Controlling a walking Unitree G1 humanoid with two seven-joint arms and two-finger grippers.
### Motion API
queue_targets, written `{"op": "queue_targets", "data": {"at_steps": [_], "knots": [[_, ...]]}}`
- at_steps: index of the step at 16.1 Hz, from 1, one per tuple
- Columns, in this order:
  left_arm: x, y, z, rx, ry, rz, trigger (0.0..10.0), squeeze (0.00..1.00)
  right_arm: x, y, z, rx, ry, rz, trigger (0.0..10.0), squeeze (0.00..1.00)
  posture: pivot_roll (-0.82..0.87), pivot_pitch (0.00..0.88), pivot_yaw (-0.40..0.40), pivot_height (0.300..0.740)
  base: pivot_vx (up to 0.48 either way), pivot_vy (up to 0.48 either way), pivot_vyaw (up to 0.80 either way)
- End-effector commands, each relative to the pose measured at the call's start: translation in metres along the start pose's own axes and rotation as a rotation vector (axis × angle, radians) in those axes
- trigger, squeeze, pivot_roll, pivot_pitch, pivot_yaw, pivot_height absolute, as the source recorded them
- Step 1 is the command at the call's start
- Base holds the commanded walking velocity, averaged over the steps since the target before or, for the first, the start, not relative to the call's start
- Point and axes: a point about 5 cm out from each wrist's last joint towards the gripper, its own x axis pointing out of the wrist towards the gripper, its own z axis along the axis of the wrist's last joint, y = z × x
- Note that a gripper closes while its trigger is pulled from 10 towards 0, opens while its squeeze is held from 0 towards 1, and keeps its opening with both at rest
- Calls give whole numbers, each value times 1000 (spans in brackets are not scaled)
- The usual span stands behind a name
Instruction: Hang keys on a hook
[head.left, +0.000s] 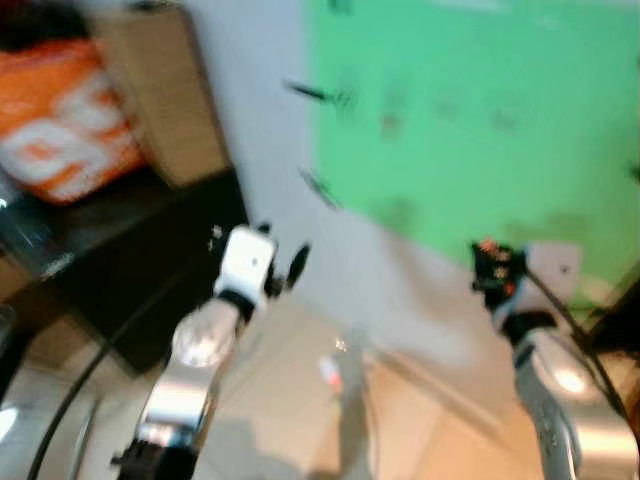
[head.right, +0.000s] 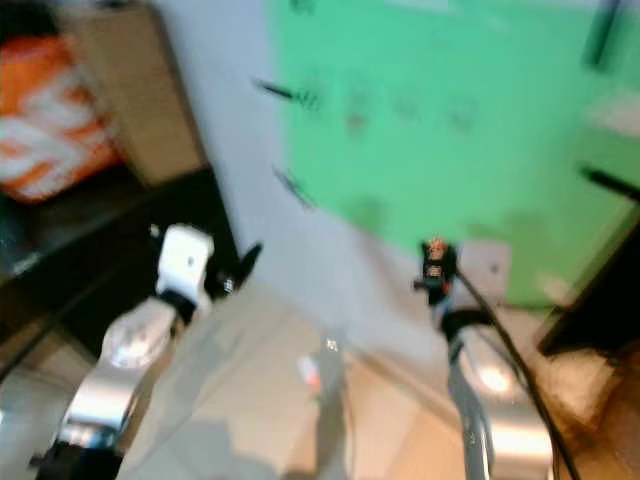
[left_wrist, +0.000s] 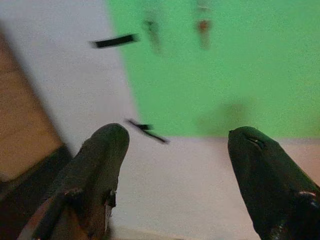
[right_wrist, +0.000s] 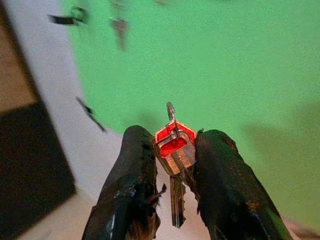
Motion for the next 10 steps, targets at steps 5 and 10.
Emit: {"op": "queue_targets", "data": {"at_steps": [5, 10], "knots": [[-1, 6, 0, 8, 12, -13, 10000, 0, 1, 3, 3, -2, -14, 11, 10000, 0, -91, 0, 60, 740, 305, 0, 0], [0, 4, 0, 11, 13, -33, 10000, 0, 2, -1, 3, 5, -11, -12, 10000, 0, -90, 0, 62, 740, 322, 0, -160]]}}
